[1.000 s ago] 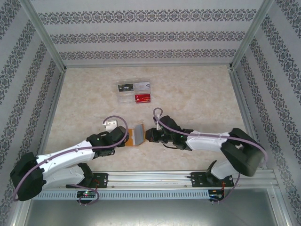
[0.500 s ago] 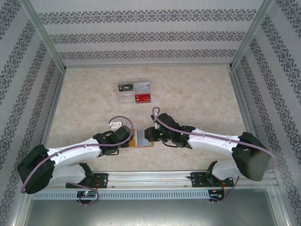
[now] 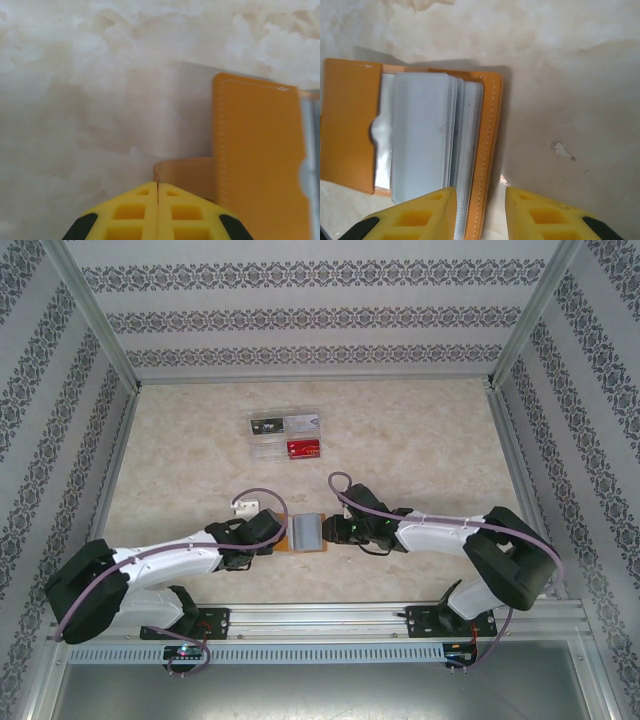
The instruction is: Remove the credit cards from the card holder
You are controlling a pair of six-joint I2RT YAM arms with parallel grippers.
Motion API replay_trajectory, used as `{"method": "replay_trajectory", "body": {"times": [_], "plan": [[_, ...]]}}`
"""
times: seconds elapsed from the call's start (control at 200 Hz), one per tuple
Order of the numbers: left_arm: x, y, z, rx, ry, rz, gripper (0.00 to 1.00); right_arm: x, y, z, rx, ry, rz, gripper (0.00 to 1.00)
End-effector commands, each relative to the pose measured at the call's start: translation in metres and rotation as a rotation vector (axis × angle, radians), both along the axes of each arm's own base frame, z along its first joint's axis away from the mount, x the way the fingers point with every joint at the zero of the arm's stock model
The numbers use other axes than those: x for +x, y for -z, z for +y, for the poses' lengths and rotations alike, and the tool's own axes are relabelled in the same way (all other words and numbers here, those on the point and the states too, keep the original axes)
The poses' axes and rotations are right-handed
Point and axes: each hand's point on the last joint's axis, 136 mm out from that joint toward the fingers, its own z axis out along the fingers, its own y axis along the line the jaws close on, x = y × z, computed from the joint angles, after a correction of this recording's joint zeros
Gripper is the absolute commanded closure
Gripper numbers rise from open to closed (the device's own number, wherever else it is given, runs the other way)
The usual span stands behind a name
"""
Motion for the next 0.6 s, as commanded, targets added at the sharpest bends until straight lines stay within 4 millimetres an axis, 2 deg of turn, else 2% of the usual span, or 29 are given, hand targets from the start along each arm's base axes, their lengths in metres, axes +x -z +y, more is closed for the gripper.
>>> {"method": "replay_trajectory", "body": {"times": [0.0,0.28,0.5,0.6], "plan": [[-0.001,0.007,0.005,0.039,0.001,0.028,1.0,0.0,0.007,0.006,0.033,-0.021,0.012,0.67],[0.001,0.009,0.002,0.04,0.008,0.036,1.0,-0.001,0.017,0.016,0.08,-0.025,0.055,0.73],[0.001,0.009,0.002,0.041,0.009,0.036,1.0,0.0,0.003,0.013,0.113,-0.012,0.025,0.74],[0.001,0.01,0.001,0.041,0.01,0.038,1.0,-0.001,-0.005,0.014,0.14,-0.018,0.013,0.82]]}}
